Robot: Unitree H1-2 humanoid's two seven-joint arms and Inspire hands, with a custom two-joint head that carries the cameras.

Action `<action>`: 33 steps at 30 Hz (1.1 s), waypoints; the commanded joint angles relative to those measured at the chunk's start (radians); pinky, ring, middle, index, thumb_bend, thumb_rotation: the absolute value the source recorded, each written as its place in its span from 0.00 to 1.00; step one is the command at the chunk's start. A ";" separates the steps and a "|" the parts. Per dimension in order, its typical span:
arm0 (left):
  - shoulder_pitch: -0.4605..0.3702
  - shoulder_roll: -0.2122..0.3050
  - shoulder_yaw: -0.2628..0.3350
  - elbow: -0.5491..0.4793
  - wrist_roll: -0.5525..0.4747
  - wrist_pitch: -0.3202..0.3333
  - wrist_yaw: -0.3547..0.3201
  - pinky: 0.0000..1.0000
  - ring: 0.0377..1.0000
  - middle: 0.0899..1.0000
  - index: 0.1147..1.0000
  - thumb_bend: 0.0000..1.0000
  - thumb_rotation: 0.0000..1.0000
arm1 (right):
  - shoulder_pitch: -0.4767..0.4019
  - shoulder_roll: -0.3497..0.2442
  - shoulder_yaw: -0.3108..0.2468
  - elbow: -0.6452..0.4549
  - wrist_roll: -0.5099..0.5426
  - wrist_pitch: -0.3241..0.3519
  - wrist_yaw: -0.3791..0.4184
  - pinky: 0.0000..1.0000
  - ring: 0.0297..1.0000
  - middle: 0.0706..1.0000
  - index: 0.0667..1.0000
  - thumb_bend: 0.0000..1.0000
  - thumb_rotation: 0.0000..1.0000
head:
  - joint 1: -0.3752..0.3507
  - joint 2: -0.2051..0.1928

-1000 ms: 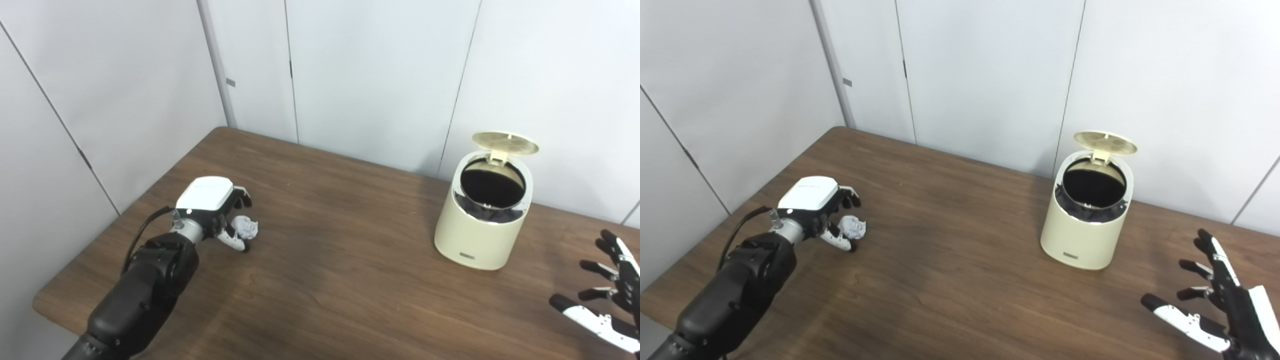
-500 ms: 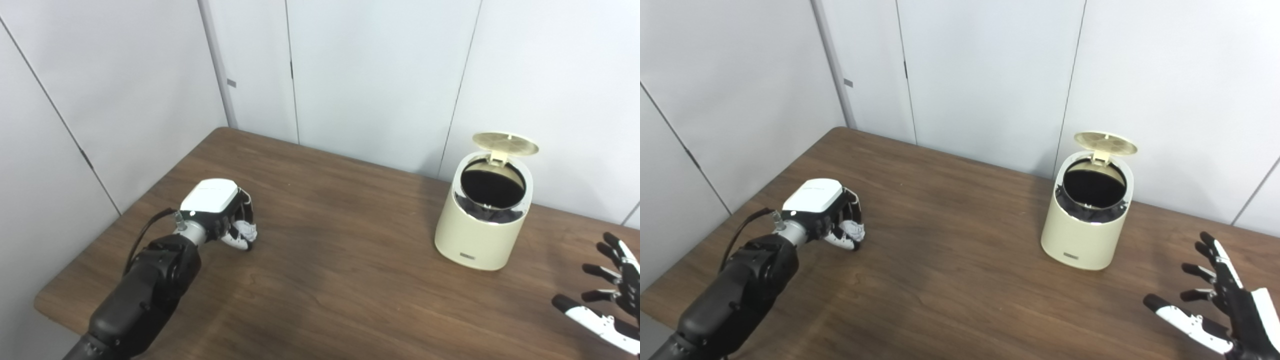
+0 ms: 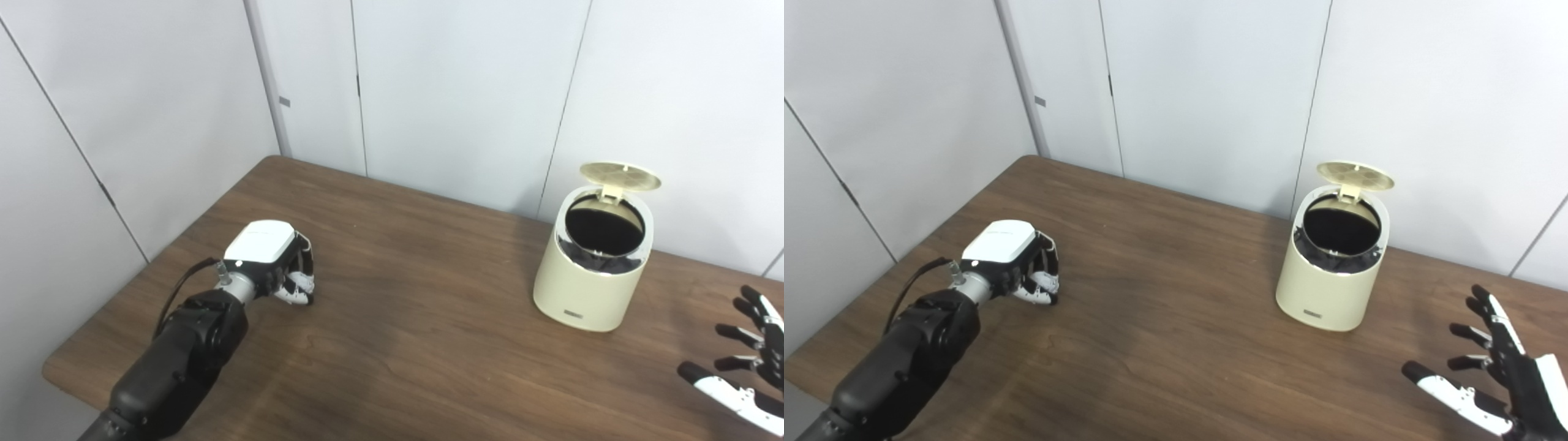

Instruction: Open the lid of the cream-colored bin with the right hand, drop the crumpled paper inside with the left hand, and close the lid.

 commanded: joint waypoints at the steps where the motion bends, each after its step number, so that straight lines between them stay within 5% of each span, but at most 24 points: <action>1: 0.005 0.002 -0.017 0.002 -0.004 -0.005 -0.001 0.26 0.32 0.36 0.45 0.52 0.00 | -0.025 -0.016 -0.013 -0.032 0.007 -0.016 -0.003 0.56 0.79 0.92 0.94 0.80 0.48 | -0.001 0.001; 10: 0.003 0.016 -0.002 -0.026 -0.005 -0.025 0.041 0.24 0.30 0.42 0.42 0.53 0.00 | -0.035 -0.015 -0.008 -0.027 0.001 -0.020 0.001 0.58 0.80 0.93 0.95 0.78 0.45 | 0.000 0.001; 18: -0.016 0.035 0.011 -0.085 0.011 -0.039 0.046 0.31 0.34 0.35 0.44 0.52 0.00 | -0.042 -0.008 -0.005 -0.015 0.001 -0.023 -0.002 0.58 0.81 0.94 0.95 0.76 0.43 | -0.008 -0.005; 21: -0.032 0.037 0.029 -0.116 -0.008 -0.051 0.041 0.26 0.29 0.41 0.42 0.52 0.00 | -0.045 -0.008 -0.004 -0.009 0.002 -0.031 -0.004 0.59 0.81 0.94 0.95 0.76 0.44 | -0.011 -0.008; 26: -0.070 0.055 0.045 -0.182 -0.020 -0.062 -0.007 0.24 0.28 0.34 0.45 0.52 0.00 | -0.048 -0.002 -0.003 -0.004 -0.001 -0.037 -0.010 0.59 0.81 0.93 0.95 0.78 0.46 | -0.015 -0.011; 33: -0.131 0.059 0.049 -0.269 -0.011 -0.059 -0.070 0.21 0.23 0.40 0.42 0.52 0.00 | -0.042 0.010 0.000 -0.004 -0.015 -0.042 -0.021 0.54 0.79 0.91 0.94 0.80 0.47 | -0.031 -0.016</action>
